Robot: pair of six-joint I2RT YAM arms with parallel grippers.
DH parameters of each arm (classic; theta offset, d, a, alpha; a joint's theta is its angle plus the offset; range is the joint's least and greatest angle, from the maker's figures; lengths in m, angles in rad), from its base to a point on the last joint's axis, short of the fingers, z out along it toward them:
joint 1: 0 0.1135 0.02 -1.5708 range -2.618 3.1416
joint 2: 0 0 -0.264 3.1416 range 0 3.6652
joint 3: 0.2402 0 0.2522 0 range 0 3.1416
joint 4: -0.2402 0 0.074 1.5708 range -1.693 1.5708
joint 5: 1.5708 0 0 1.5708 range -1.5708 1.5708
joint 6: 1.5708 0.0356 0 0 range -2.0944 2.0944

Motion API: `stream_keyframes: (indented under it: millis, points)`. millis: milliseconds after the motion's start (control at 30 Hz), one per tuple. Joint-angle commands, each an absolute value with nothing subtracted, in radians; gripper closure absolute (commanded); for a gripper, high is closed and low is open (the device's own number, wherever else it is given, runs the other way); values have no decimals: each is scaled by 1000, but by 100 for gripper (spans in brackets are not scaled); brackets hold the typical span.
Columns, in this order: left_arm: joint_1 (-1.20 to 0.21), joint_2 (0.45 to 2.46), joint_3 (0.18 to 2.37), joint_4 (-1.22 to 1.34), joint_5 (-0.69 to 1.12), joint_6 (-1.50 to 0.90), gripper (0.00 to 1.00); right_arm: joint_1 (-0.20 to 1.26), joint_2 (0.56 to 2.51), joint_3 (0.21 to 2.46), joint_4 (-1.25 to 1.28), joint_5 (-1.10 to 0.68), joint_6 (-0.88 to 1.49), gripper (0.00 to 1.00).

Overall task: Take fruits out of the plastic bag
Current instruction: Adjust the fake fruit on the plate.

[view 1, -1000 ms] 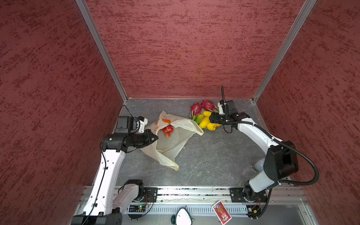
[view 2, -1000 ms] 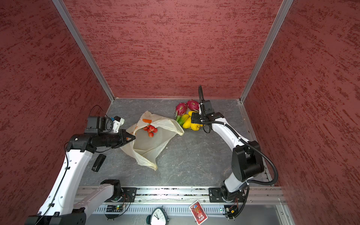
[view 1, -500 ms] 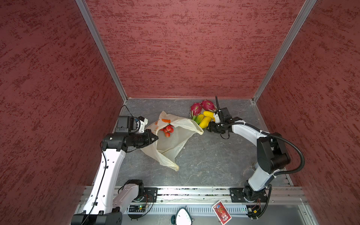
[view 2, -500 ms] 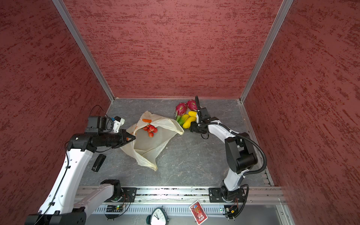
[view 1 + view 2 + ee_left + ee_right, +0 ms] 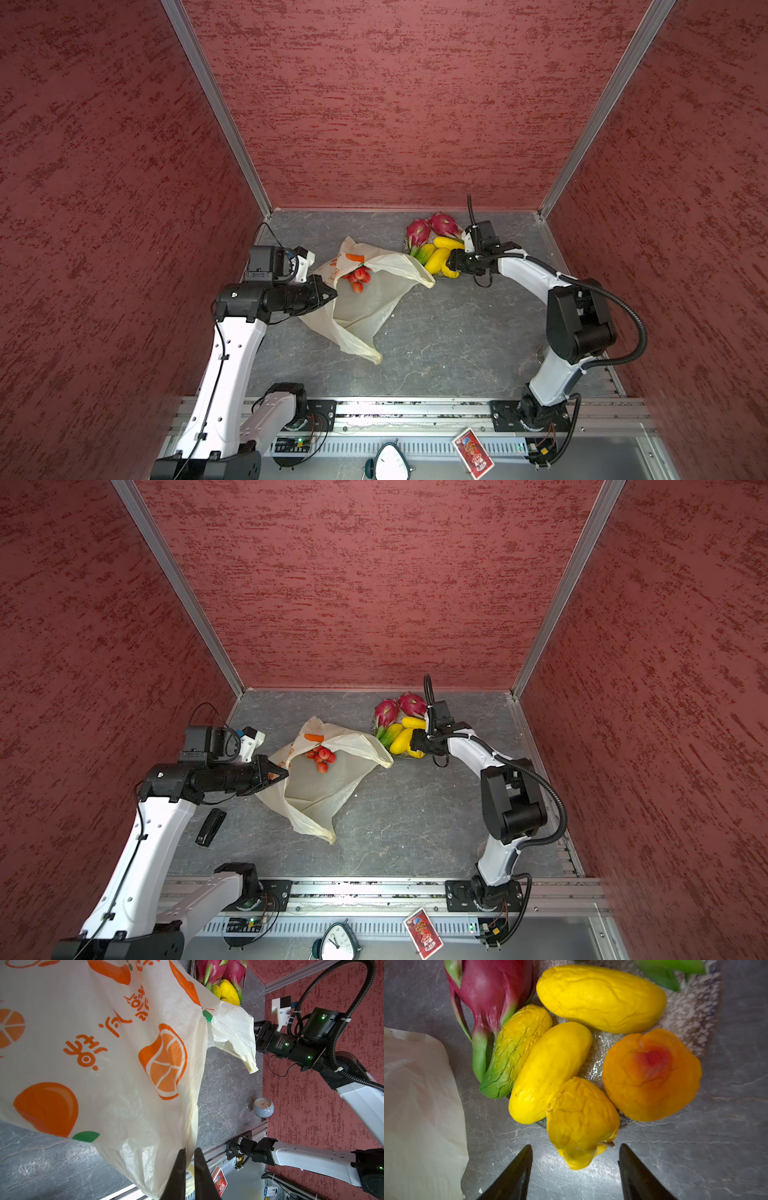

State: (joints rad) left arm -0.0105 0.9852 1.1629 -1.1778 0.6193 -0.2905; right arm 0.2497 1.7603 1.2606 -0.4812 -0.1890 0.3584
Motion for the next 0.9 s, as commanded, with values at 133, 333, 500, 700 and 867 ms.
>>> stream_keyframes:
  millis: [133,333,500,700,867]
  points:
    - [-8,992,1196,-1186,615,-270,88,111,1718,1274,-482,-210,382,67]
    - [-8,997,1198,-1183,618,-275,88,64,1831,1344,-512,-232,389,78]
    - [-8,996,1189,-1183,618,-273,88,64,1908,1382,-503,-273,406,78]
    - [-8,992,1183,-1187,616,-271,88,64,1961,1408,-495,-314,414,77]
    - [-8,992,1181,-1189,612,-268,88,63,1951,1402,-494,-300,419,77]
